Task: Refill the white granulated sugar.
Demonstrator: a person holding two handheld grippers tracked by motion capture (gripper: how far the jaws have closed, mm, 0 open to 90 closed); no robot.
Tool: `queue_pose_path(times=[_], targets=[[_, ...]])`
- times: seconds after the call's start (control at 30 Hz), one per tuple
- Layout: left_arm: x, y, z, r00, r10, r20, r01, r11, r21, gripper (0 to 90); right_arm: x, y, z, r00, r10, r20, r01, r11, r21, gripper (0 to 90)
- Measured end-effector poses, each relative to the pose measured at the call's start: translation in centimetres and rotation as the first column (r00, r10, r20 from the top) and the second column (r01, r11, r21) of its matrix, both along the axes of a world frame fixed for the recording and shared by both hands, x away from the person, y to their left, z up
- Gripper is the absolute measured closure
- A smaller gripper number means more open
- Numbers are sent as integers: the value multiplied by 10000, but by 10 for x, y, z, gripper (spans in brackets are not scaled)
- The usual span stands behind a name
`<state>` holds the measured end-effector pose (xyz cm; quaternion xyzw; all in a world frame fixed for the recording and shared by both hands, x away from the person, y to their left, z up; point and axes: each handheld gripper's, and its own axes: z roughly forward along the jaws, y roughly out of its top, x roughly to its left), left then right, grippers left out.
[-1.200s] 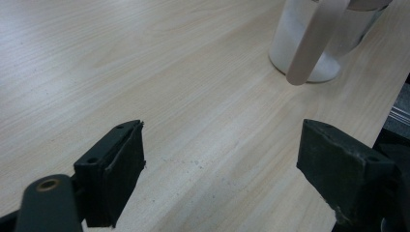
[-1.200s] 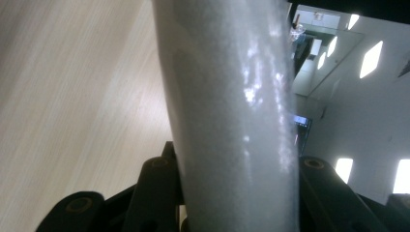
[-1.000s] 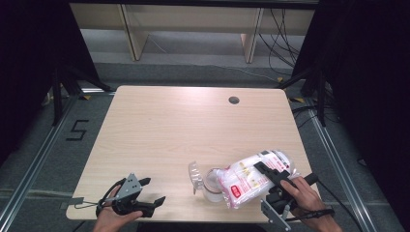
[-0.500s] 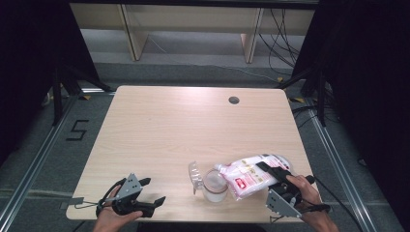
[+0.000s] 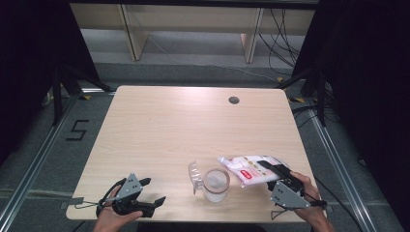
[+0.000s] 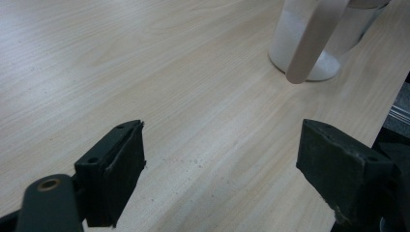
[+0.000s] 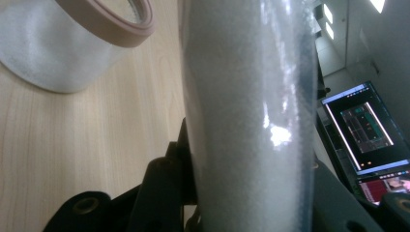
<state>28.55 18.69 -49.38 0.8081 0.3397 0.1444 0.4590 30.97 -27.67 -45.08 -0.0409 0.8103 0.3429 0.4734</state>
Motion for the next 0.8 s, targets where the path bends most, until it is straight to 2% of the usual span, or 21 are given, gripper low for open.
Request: queue_pose_path(times=[0.03,0.1,0.13,0.17,0.2,0.23,0.37,0.47,0.6,0.63,0.67,0.7,0.73,0.77,0.8], targets=[[0,0,0,10000,-12,46,12,10000,24,168,0,-1,-1,9997,-11,-226,15,9998,205,691],[0,0,0,10000,0,39,0,10000,4,168,1,-1,-2,9997,-6,-256,14,9995,305,692],[0,0,0,10000,21,44,-21,10000,-2,167,1,-1,-4,9981,-28,-615,69,9977,671,692],[0,0,0,10000,34,39,-34,10000,-20,167,2,0,-4,9986,25,-535,14,9974,722,693],[0,1,0,10000,29,65,-29,10000,21,167,3,0,-3,9987,155,-490,-127,9983,576,693],[0,0,0,10000,28,49,-28,10000,10,168,3,0,-5,9975,85,-699,-32,9971,757,693],[1,1,0,10000,-2,84,1,9998,176,168,6,0,-6,9970,129,-762,-54,9951,985,695],[0,0,0,10000,-4,52,4,10000,29,168,9,-3,-7,9956,138,-924,-14,9912,1326,695],[0,0,0,10000,-16,49,15,10000,65,167,13,-5,-10,9934,66,-1148,123,9866,1630,696],[0,0,0,10000,-22,36,22,10000,-14,167,15,-7,-11,9889,47,-1483,241,9812,1913,697],[0,0,0,10000,-22,36,22,10000,-14,167,15,-7,-11,9889,47,-1483,241,9812,1913,697],[0,-1,0,10000,36,29,-36,9999,-165,167,16,-8,-13,9866,37,-1631,326,9751,2194,698],[0,-1,0,10000,-1,40,1,10000,-77,167,17,-8,-14,9850,125,-1720,276,9731,2286,697],[0,0,0,10000,-33,32,33,10000,9,168,19,-10,-17,9816,16,-1912,463,9682,2459,698],[0,0,0,10000,-32,20,32,10000,25,168,19,-10,-17,9816,16,-1912,463,9682,2459,698]])
